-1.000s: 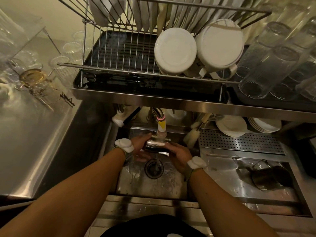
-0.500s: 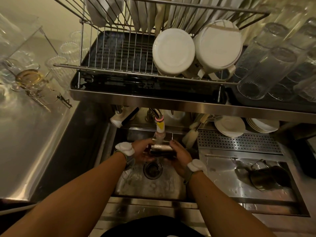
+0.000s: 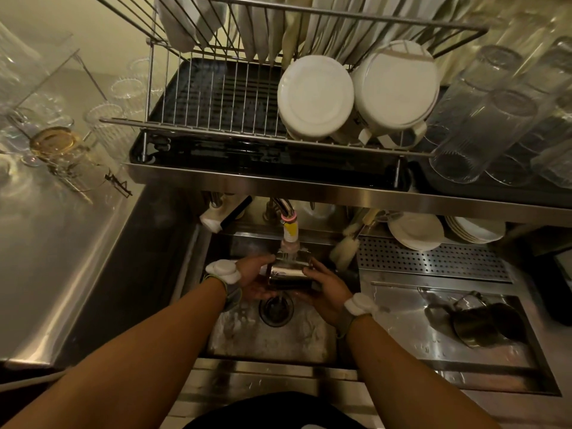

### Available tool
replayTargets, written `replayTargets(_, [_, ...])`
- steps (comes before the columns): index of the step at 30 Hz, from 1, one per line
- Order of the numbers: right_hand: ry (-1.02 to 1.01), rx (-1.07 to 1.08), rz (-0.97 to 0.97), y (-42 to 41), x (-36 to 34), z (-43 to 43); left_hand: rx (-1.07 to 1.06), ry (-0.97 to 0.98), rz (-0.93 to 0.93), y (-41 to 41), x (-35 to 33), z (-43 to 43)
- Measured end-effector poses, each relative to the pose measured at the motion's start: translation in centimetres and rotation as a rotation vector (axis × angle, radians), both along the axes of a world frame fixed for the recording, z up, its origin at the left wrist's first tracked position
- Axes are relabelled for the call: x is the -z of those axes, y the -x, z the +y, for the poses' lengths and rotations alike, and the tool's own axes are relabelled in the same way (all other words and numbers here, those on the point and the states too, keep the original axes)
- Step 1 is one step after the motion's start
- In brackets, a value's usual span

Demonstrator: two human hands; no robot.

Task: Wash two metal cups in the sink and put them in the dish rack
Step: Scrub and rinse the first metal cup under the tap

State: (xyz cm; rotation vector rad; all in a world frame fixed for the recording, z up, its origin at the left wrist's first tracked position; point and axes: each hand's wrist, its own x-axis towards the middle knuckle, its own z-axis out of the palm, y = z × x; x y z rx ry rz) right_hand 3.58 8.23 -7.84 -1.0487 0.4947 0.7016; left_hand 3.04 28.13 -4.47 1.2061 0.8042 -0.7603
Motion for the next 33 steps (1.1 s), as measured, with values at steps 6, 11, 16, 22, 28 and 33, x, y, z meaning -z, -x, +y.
replayTargets(6, [-0.046, -0.102, -0.117, 0.0, 0.1, 2.3, -0.121, 0.023, -0.003, 0.6, -0.3, 2.6])
replayTargets(11, [-0.043, -0.054, -0.07, -0.5, 0.4, 1.1, -0.108, -0.004, -0.101, 0.1, -0.2, 1.1])
replayTargets(16, [-0.056, 0.122, 0.047, -0.9, 0.2, 0.3, -0.032, -0.032, -0.151, -0.6, -0.1, -0.9])
replayTargets(22, [0.105, -0.093, 0.002, -0.9, 0.0, 2.8, -0.076, -0.106, -0.086, -0.2, 0.4, 2.6])
replayTargets(28, [0.103, -0.068, -0.042, -0.5, 0.9, 2.4, -0.145, -0.047, -0.09, 0.0, 0.5, 2.4])
replayTargets(33, [0.027, -0.064, -0.097, -0.7, 1.5, -0.7, 0.047, -0.037, -0.114, 0.3, 0.0, -0.2])
